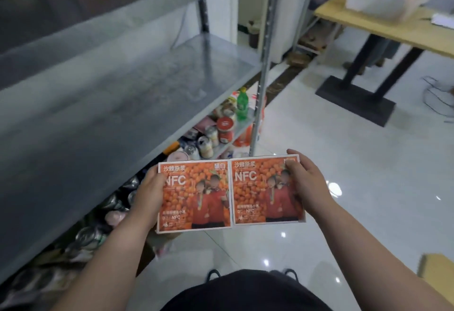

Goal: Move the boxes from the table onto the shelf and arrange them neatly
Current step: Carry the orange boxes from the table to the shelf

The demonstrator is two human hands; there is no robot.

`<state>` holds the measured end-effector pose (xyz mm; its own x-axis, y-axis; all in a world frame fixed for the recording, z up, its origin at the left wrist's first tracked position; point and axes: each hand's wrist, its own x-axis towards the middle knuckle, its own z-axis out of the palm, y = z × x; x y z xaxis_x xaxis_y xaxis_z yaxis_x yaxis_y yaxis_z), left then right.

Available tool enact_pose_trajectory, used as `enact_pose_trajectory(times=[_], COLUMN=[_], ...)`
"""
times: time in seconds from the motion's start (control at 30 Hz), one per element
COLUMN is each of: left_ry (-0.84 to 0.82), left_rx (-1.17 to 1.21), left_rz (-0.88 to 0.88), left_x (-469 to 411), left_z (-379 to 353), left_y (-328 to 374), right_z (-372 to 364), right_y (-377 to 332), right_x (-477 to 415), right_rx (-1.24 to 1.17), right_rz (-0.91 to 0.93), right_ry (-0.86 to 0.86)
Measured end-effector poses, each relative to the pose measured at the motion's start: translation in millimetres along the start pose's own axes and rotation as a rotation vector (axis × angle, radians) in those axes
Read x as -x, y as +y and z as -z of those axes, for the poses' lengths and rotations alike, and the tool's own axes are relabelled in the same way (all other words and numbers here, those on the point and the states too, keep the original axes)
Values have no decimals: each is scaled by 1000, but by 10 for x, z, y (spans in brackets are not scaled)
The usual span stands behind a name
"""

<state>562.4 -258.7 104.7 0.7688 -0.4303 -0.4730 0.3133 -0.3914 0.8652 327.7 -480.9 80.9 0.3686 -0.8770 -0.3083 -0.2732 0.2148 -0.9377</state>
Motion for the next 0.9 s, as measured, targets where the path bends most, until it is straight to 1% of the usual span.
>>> enact_pose_trajectory(times=[0.2, 0.33, 0.47, 0.53, 0.67, 0.8, 0.9], left_ry=[203, 357, 531, 599, 722, 783, 775], left_rx=[160, 244, 344, 349, 270, 279, 289], left_rz=[-17, -91, -192, -240, -355, -448, -514], left_x=[270, 577, 918, 1108, 1422, 1588, 1652], left_z=[-116, -148, -170, -157, -23, 223, 417], left_y=[156, 293, 553, 719, 1053, 1391, 1610], right_z=[-102, -225, -419, -532, -760, -1021, -1237], right_y=[-469, -903, -1383, -1640, -2130, -2634, -2924], right_x=[-561, -816, -898, -885, -812, -655, -577], right_rx=[101, 122, 98, 94, 52, -33, -58], right_rz=[115, 220, 356, 414, 520, 594, 642], right_ry=[-253, -437, -557, -617, -737, -800, -822])
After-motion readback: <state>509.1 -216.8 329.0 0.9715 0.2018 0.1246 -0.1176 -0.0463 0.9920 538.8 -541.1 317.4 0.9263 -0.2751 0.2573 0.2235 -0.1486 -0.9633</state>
